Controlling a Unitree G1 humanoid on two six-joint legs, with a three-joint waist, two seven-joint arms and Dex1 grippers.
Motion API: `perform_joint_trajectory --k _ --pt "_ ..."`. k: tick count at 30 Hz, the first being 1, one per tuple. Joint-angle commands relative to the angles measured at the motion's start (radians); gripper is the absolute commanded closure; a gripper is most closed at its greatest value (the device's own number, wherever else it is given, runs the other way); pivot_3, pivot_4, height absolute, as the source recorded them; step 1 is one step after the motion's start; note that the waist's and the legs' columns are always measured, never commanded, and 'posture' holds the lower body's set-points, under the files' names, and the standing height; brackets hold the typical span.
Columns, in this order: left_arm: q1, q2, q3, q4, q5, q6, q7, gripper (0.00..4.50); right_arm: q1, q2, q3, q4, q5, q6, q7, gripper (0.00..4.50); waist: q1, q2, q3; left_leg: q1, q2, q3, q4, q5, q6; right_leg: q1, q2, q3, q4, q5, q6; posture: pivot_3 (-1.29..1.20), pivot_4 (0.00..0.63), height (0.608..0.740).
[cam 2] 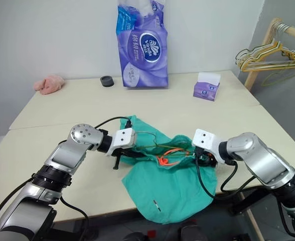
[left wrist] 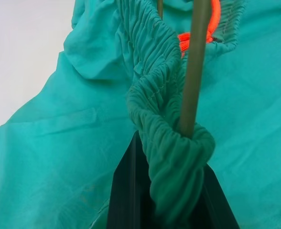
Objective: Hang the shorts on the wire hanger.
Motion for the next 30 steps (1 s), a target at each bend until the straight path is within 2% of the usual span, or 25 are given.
perform_joint_trajectory --k 1,5,11,20,25,30 --pt "-0.021 -0.001 0.024 -0.019 -0.025 -0.005 -0.007 4.50 -0.028 0.015 -0.012 -0.011 -0.024 -0.016 0.011 3.18 0.000 0.000 0.000 0.000 0.000 0.000 0.000 0.000 0.000 0.000 0.000 0.000 0.000 0.000 0.000 -0.20 0.049 0.740" --pt "-0.022 -0.005 0.029 -0.015 -0.037 0.000 -0.005 4.50 -0.024 0.023 -0.021 -0.020 -0.035 -0.015 0.021 4.48 0.000 0.000 0.000 0.000 0.000 0.000 0.000 0.000 0.000 0.000 0.000 0.000 0.000 0.000 0.000 -0.20 0.052 0.740" --pt "-0.029 -0.041 0.074 0.007 -0.093 0.046 0.009 2.78 -0.034 0.031 -0.038 -0.038 -0.033 -0.010 0.035 4.50 0.000 0.000 0.000 0.000 0.000 0.000 0.000 0.000 0.000 0.000 0.000 0.000 0.000 0.000 0.000 -0.20 0.052 0.740" --pt "-0.088 -0.018 0.182 0.171 -0.185 0.133 -0.015 0.10 -0.016 -0.006 -0.095 -0.105 -0.016 0.007 0.068 4.50 -0.001 0.000 0.000 0.000 0.000 -0.001 0.000 0.000 0.000 0.000 0.000 -0.001 0.000 0.000 0.000 -0.20 0.054 0.740" --pt "-0.136 0.021 0.205 0.270 -0.190 0.130 -0.063 0.04 -0.002 -0.033 -0.133 -0.123 0.003 0.016 0.087 4.50 -0.002 0.000 0.000 0.000 0.000 -0.001 0.000 0.000 0.000 0.000 0.000 -0.001 0.000 0.000 0.000 -0.20 0.056 0.740" --pt "-0.128 0.043 0.152 0.308 -0.143 0.079 -0.125 0.04 -0.009 -0.040 -0.165 -0.122 0.025 0.029 0.091 4.50 -0.001 0.000 0.000 0.000 0.000 -0.001 0.000 0.000 0.000 0.000 0.000 -0.001 0.000 0.000 0.000 -0.20 0.056 0.740"
